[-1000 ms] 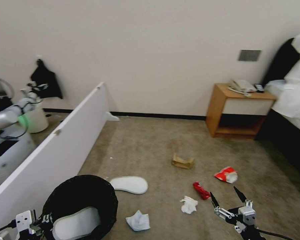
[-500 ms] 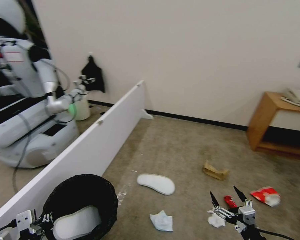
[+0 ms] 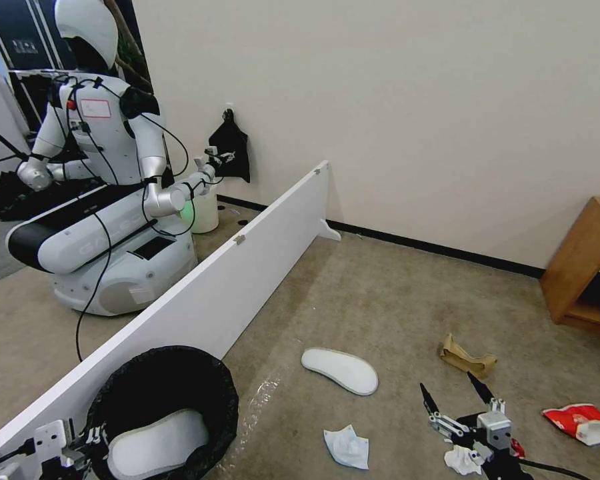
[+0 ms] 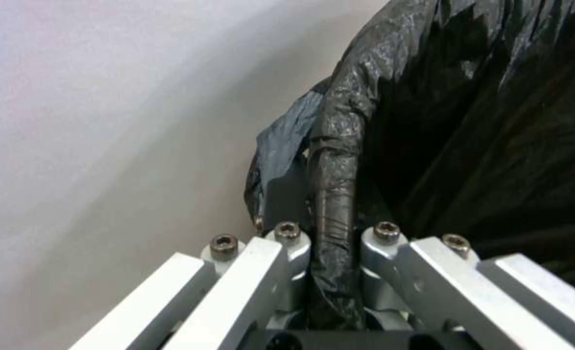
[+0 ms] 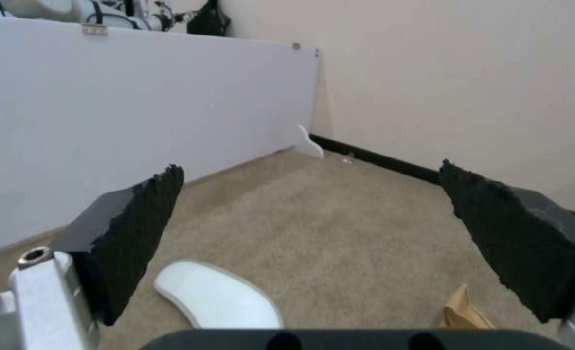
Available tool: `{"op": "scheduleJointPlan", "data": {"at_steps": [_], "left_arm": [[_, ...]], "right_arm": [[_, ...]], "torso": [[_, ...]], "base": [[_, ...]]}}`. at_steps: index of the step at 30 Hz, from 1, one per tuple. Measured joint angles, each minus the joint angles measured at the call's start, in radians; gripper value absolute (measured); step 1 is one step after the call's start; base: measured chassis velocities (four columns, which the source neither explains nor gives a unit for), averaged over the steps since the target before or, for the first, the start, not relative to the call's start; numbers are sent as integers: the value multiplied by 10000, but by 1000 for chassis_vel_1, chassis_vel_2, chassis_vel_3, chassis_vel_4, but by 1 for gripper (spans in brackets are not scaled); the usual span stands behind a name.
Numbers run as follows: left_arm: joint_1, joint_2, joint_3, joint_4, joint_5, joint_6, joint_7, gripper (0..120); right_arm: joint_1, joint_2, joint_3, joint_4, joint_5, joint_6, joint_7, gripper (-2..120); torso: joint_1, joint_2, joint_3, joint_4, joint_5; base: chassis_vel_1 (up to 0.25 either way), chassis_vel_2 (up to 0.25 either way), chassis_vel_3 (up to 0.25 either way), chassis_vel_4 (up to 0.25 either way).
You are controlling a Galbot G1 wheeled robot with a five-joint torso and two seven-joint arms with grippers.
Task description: Pick up the trash bin, then pick up the garbage from the floor and place it into the trash bin.
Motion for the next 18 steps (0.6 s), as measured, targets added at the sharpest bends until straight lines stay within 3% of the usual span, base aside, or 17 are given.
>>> {"op": "scheduleJointPlan", "data": {"at_steps": [13,18], "left_arm": [[7,-5,20,-12,-73,-2,-52,4],[114,4,81,-165,-338,428,-70,4]], "right_arm": [[11,-4,-55,-34,-10,0,-17,100],[25,-3,-77,-34,-7,5,-72,100]], "torso": [[-1,0,0,0,0],[0,0,0,2,0]], "base": [[0,0,0,0],[0,0,0,0]]}}
